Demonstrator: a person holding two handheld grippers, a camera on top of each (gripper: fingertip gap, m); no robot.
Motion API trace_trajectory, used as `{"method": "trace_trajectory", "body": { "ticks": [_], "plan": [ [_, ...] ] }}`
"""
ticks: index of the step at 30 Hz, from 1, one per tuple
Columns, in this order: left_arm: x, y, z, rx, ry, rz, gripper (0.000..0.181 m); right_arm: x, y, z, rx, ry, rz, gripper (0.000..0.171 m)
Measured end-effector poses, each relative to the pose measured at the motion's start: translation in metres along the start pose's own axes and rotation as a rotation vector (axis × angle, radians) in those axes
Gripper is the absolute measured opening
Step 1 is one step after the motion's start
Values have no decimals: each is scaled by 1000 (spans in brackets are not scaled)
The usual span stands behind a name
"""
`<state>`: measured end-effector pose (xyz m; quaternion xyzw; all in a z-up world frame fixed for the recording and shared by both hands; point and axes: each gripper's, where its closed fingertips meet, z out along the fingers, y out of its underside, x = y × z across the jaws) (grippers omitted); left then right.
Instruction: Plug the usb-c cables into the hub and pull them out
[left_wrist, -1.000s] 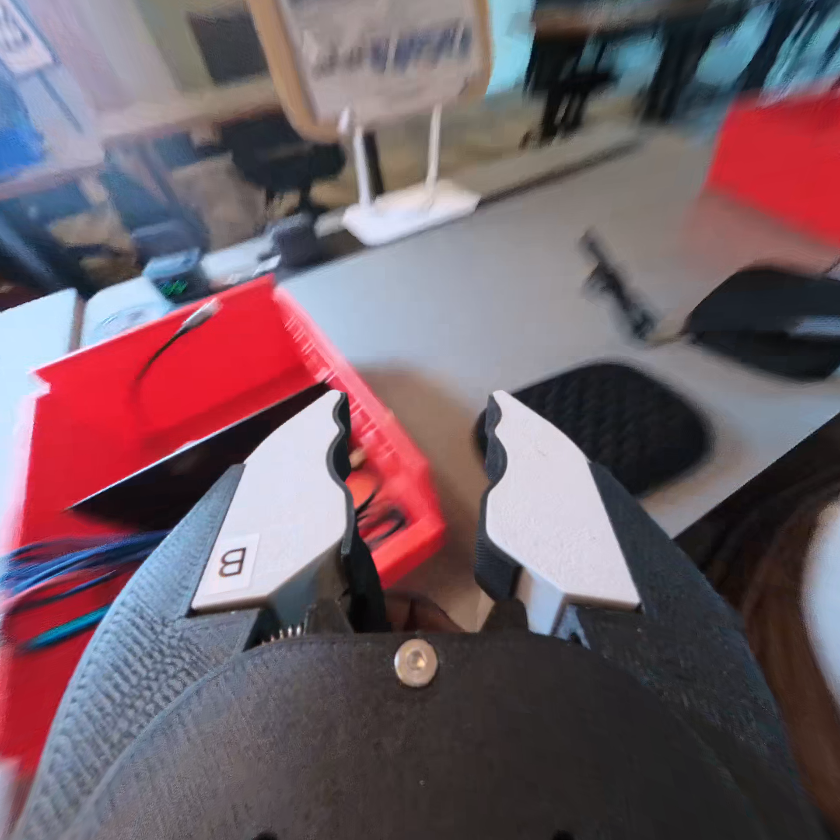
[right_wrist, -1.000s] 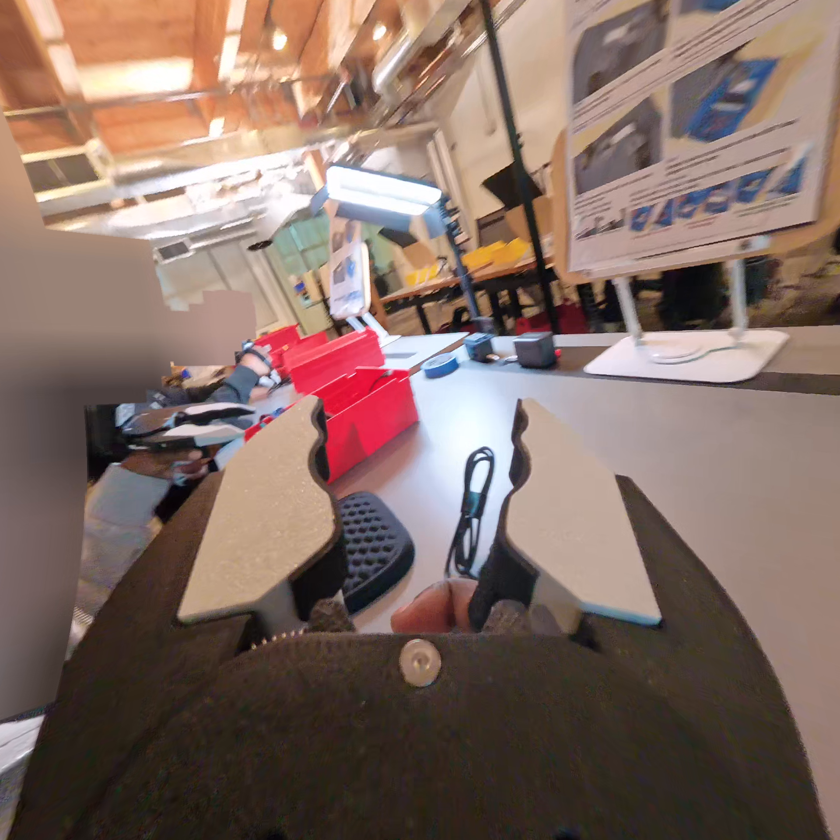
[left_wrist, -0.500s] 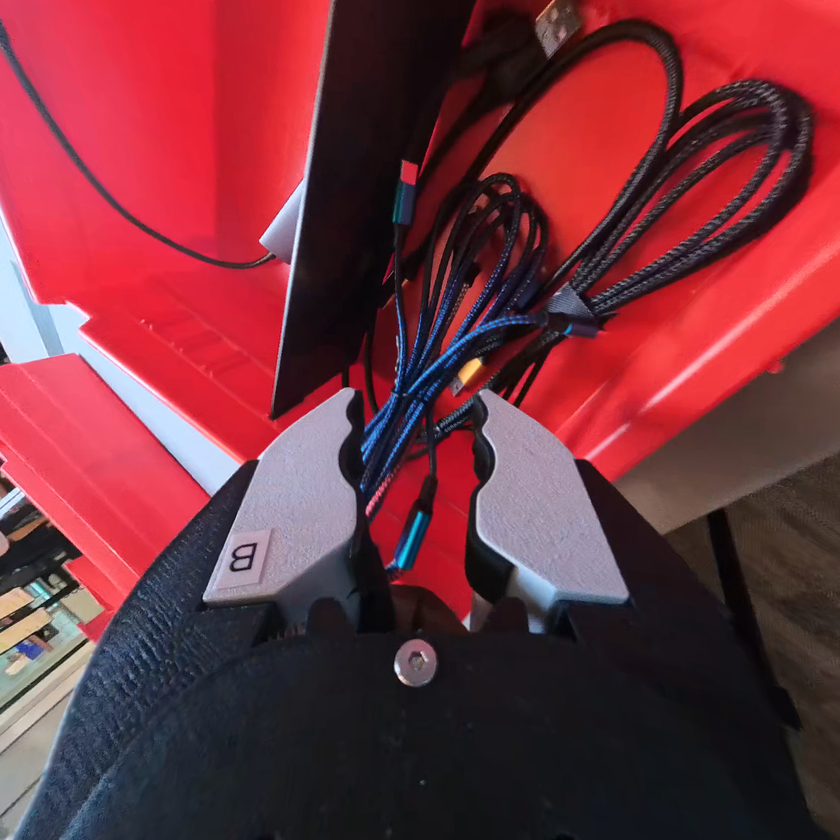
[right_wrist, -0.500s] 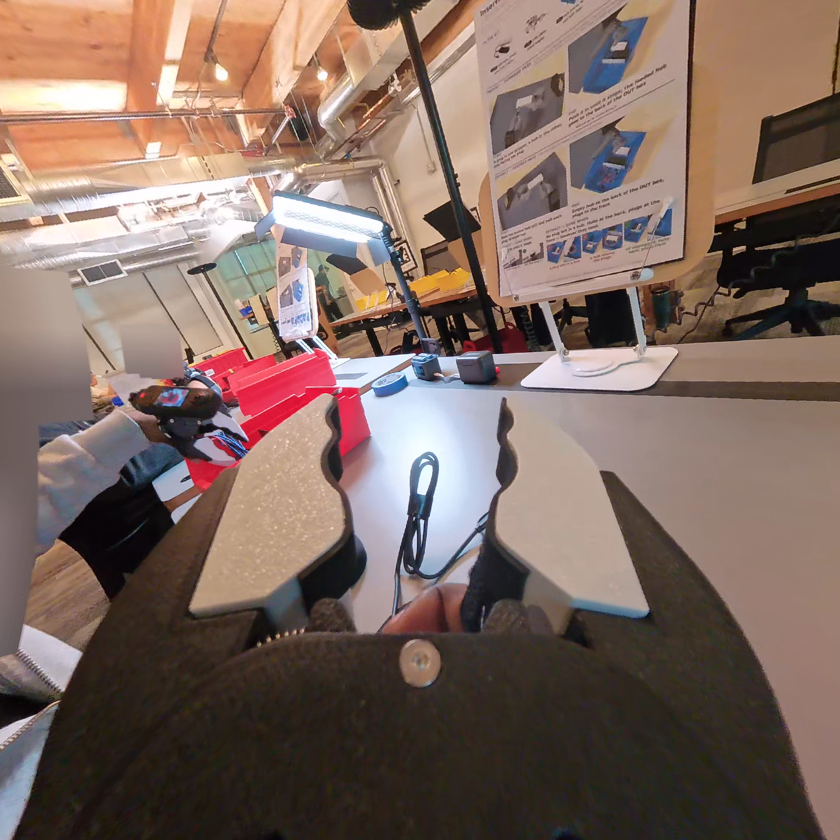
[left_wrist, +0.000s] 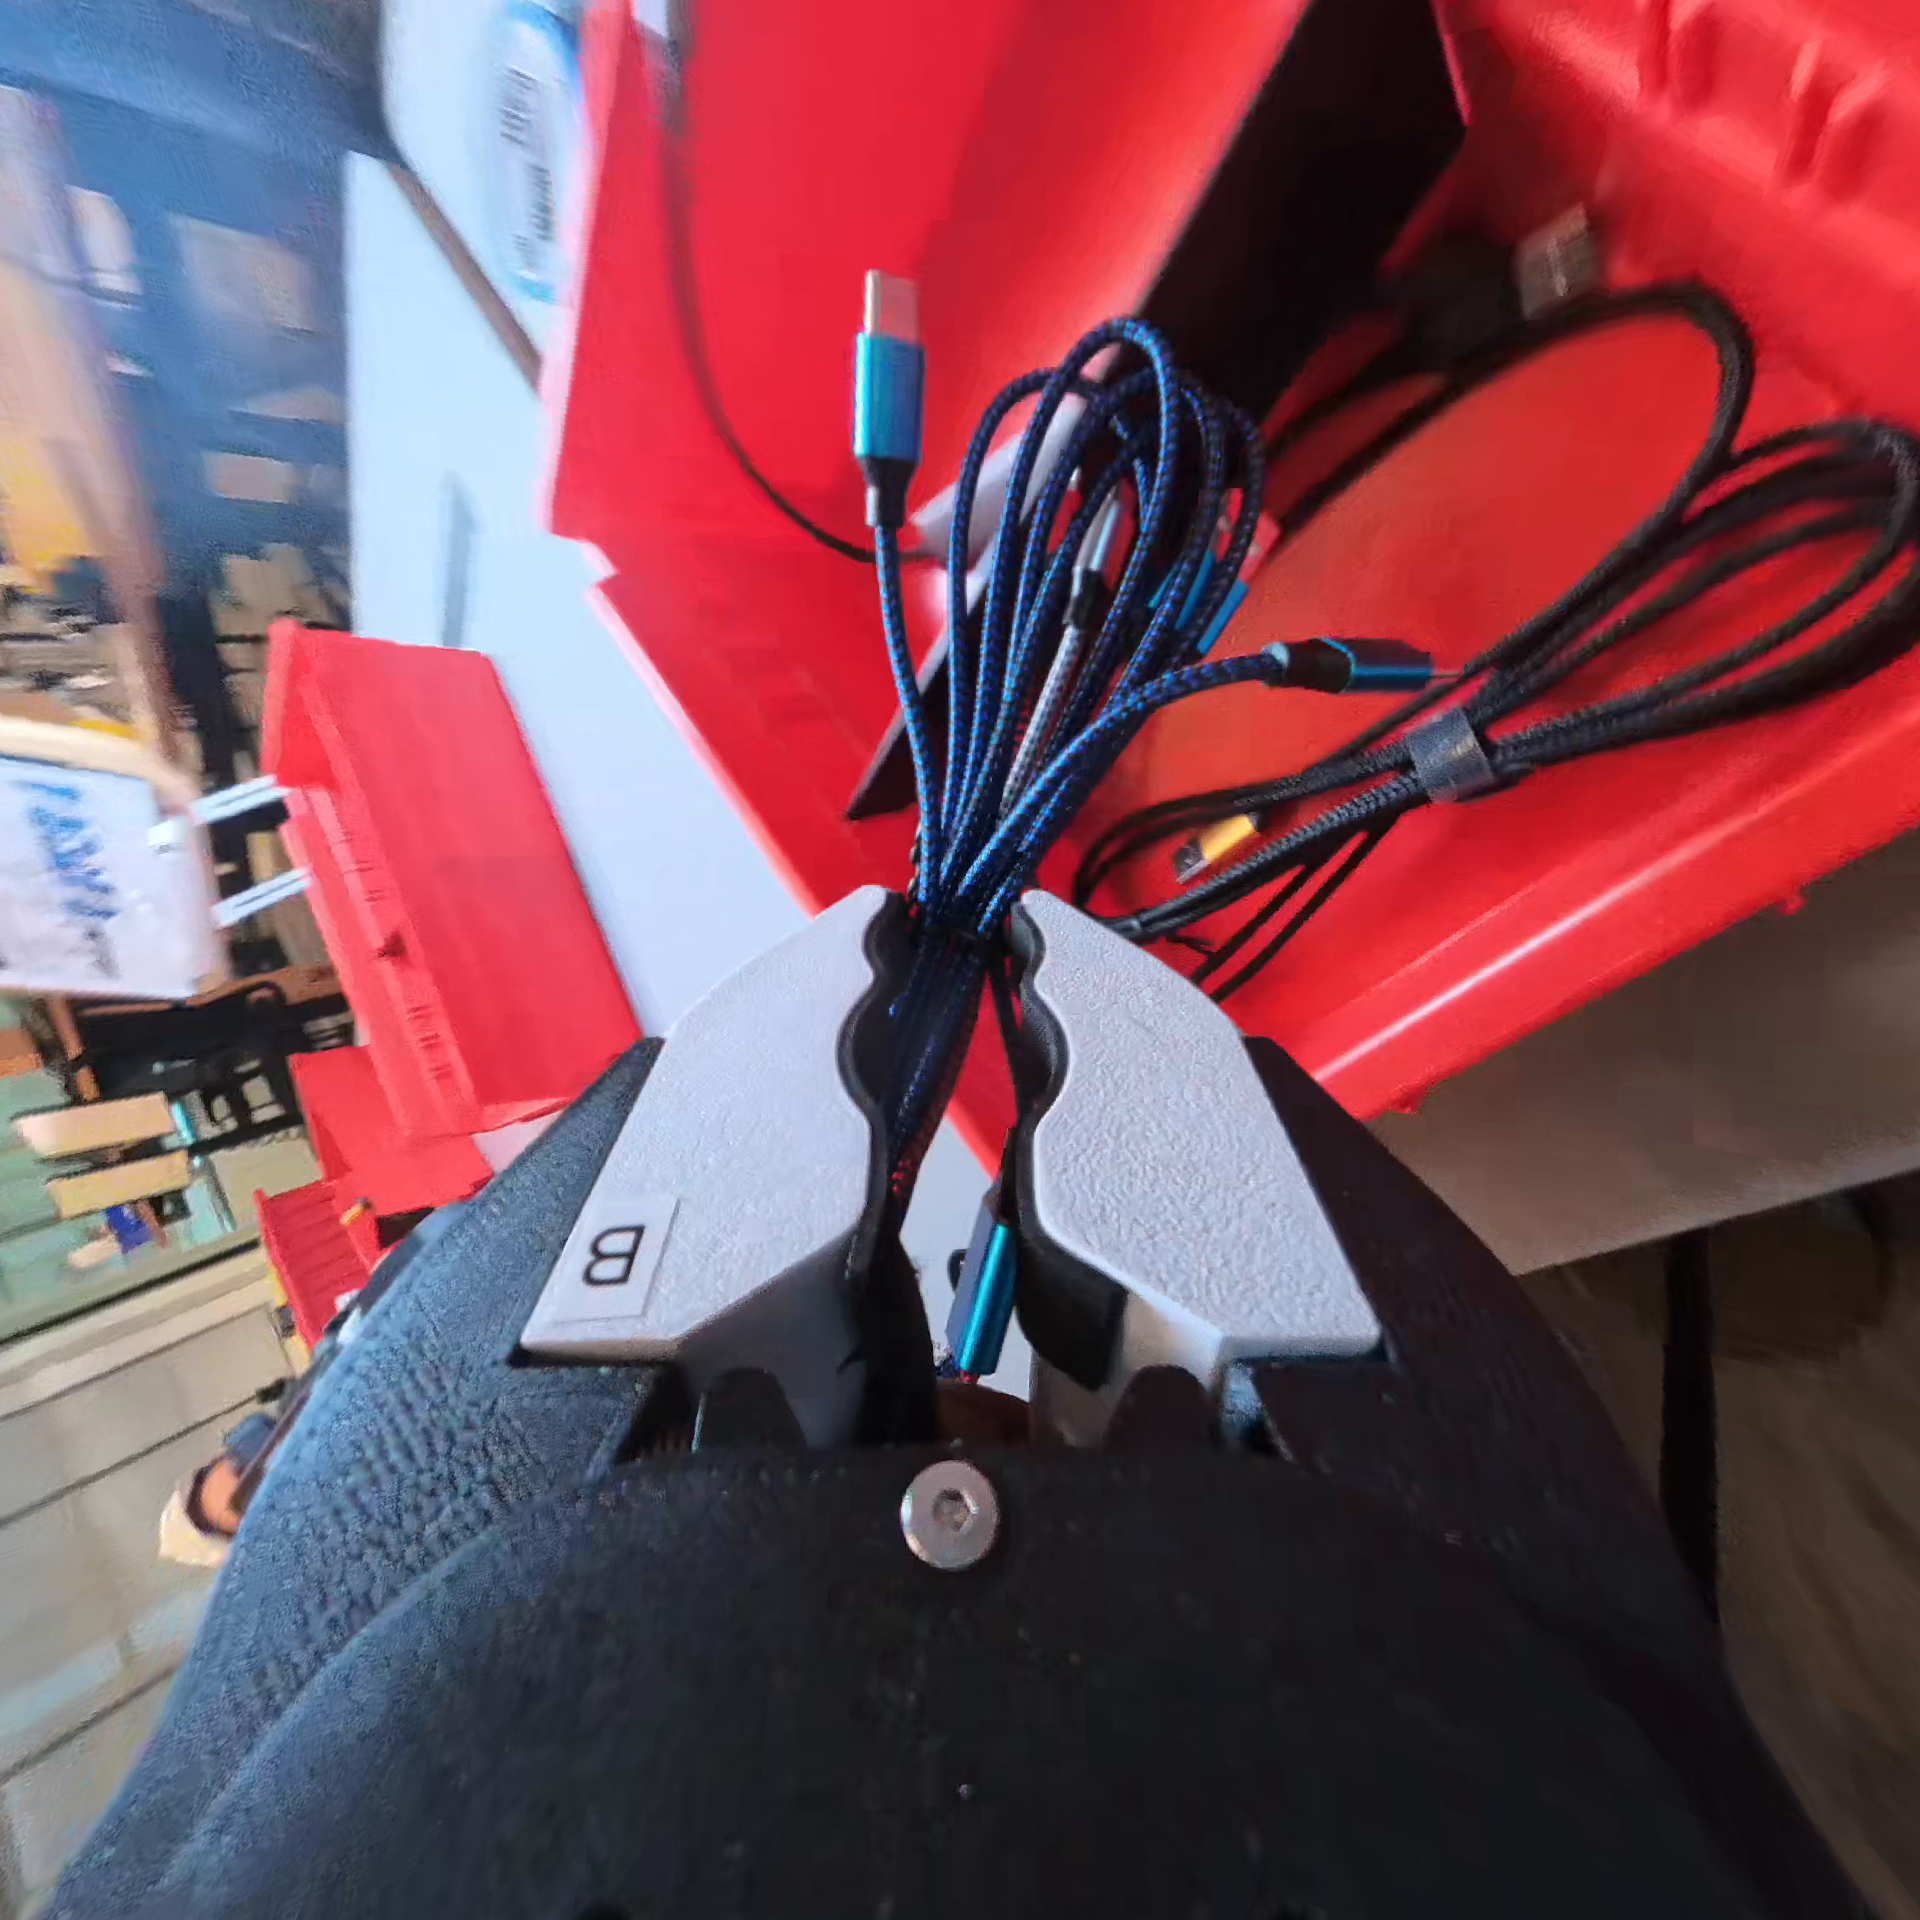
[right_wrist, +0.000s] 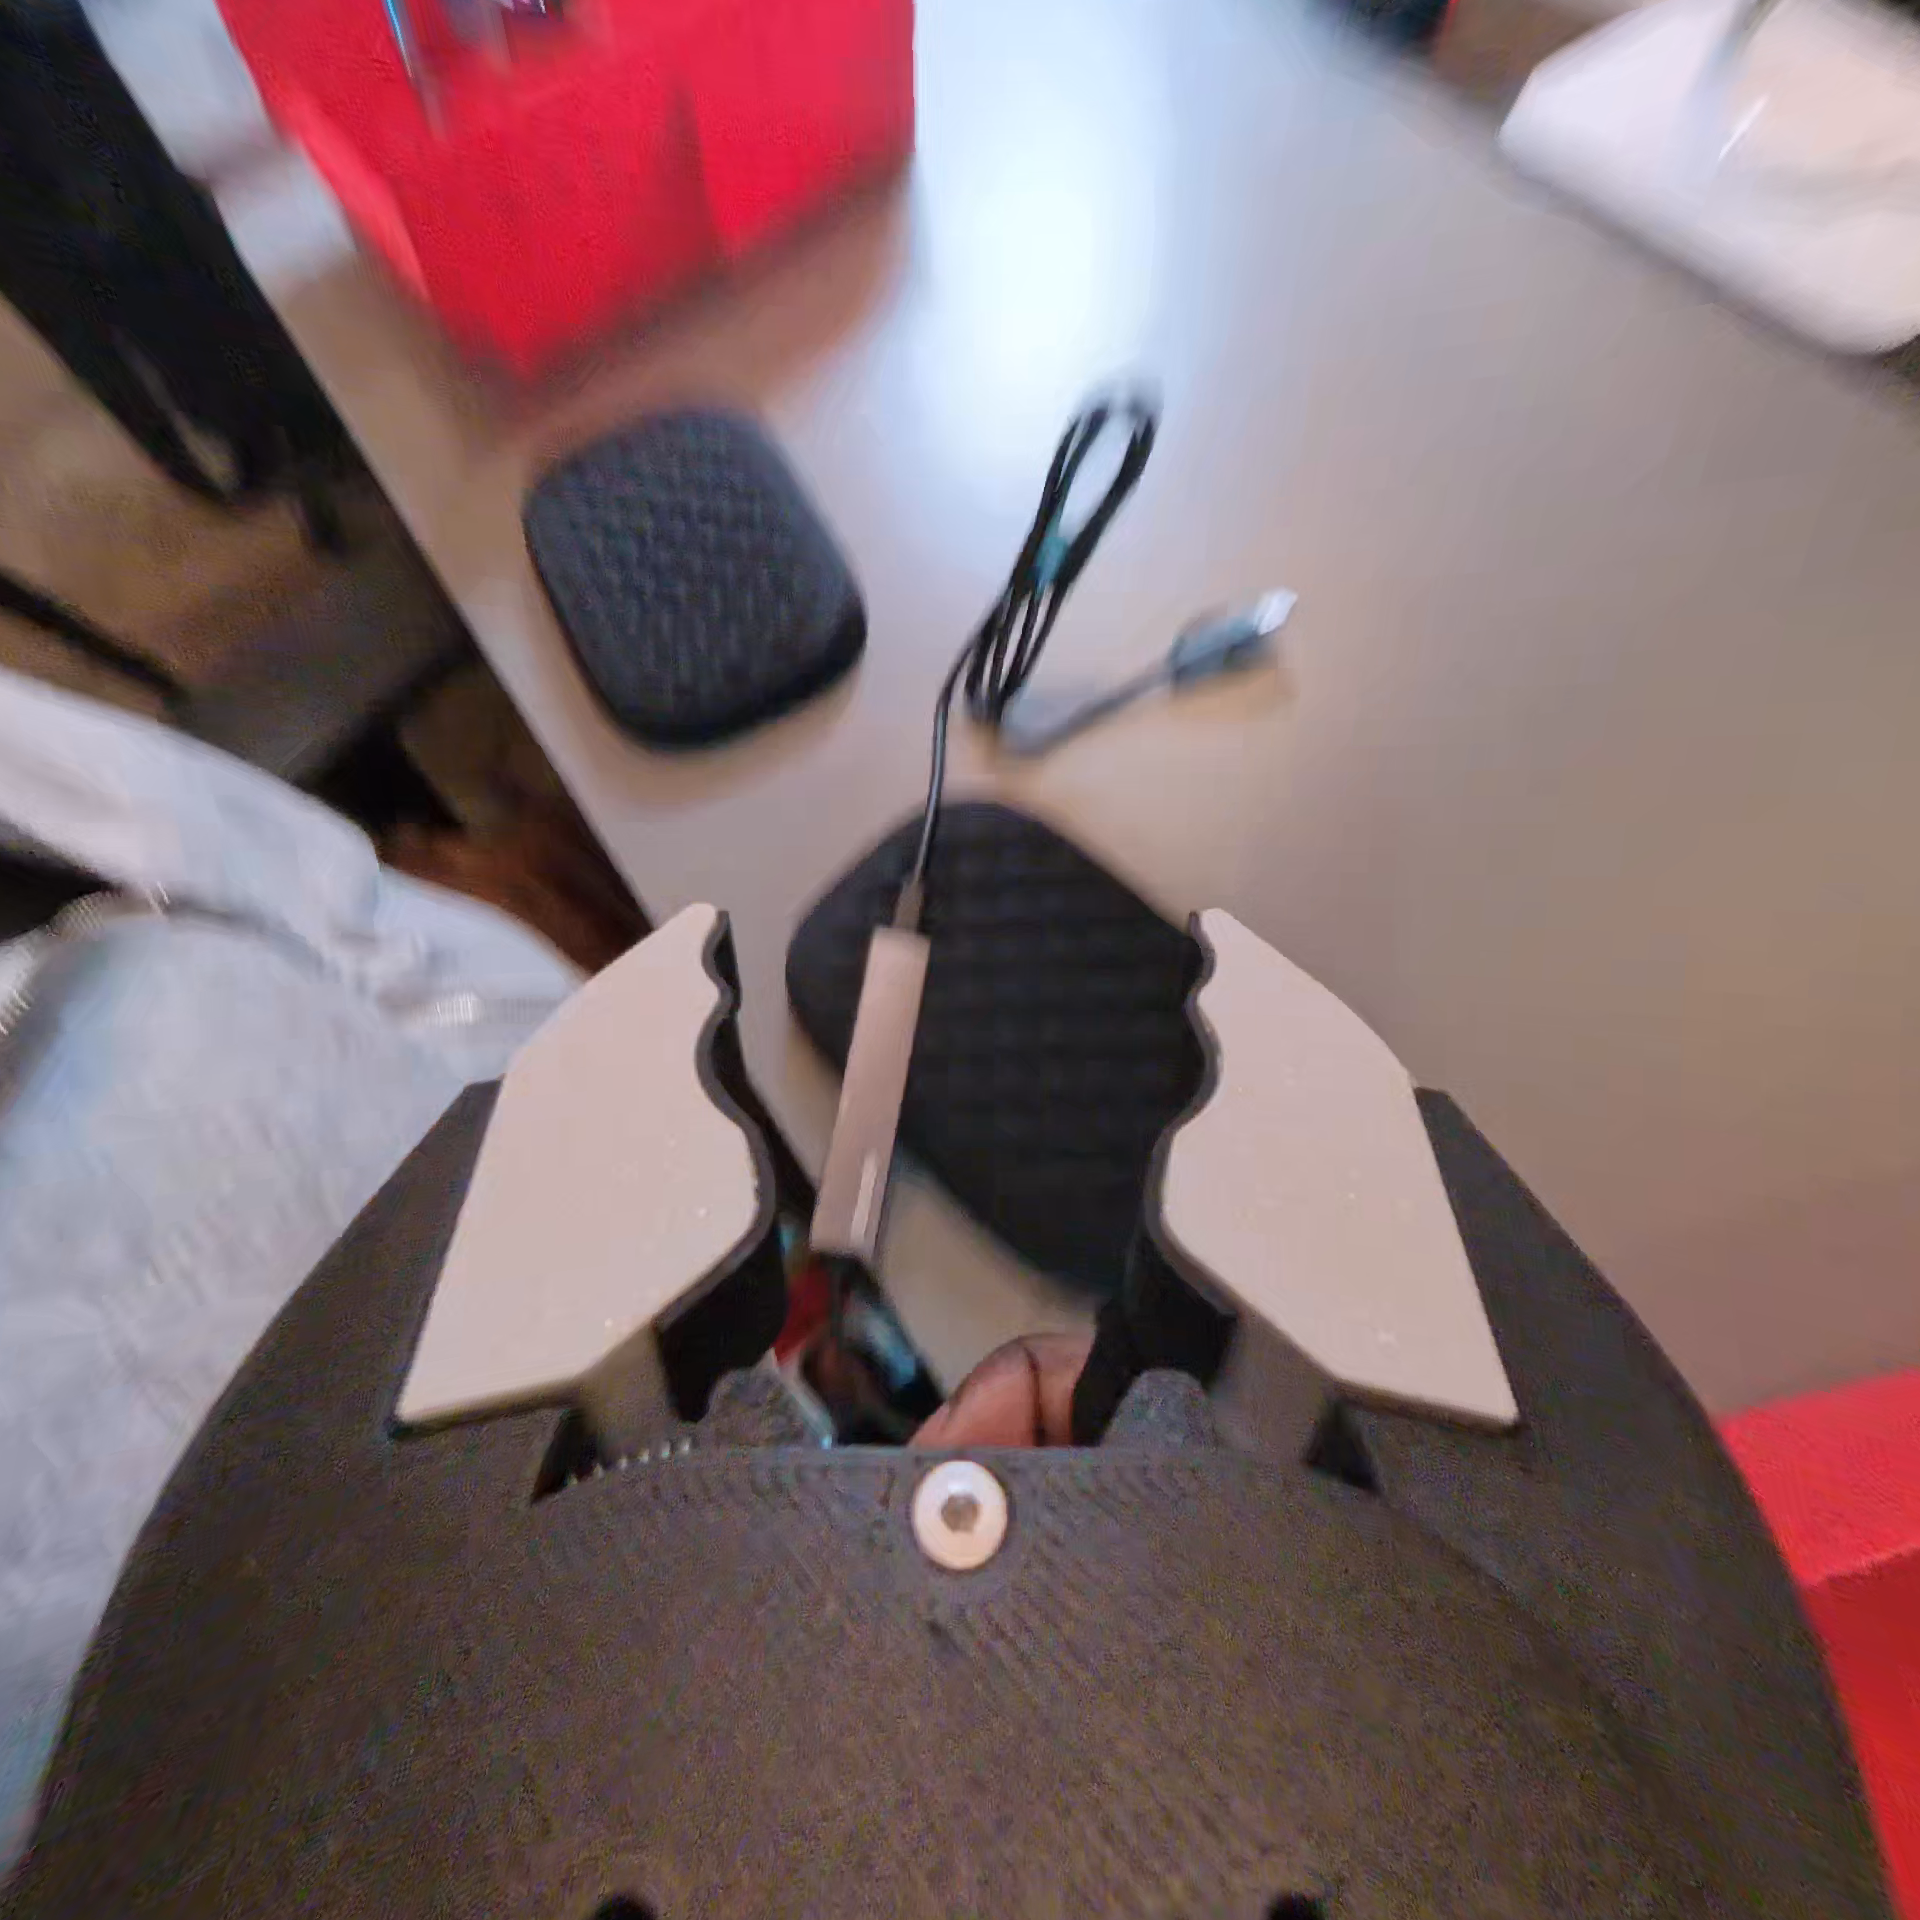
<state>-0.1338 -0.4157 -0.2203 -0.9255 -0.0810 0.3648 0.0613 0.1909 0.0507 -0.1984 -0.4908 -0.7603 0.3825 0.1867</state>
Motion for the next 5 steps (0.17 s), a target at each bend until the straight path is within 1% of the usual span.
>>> {"method": "trace_trajectory", "body": {
  "ticks": [1,3,5],
  "plan": [
    [-7,-3,-12,32,-45,-32,20,-8,21,7,-107,-10,-16,80],
    [-20,-10,-36,101,-155,-77,20,-26,61,16,-288,-53,-13,75],
    [-29,-20,-61,165,-254,-117,20,-37,92,22,-390,-72,0,65]
  ]
}}
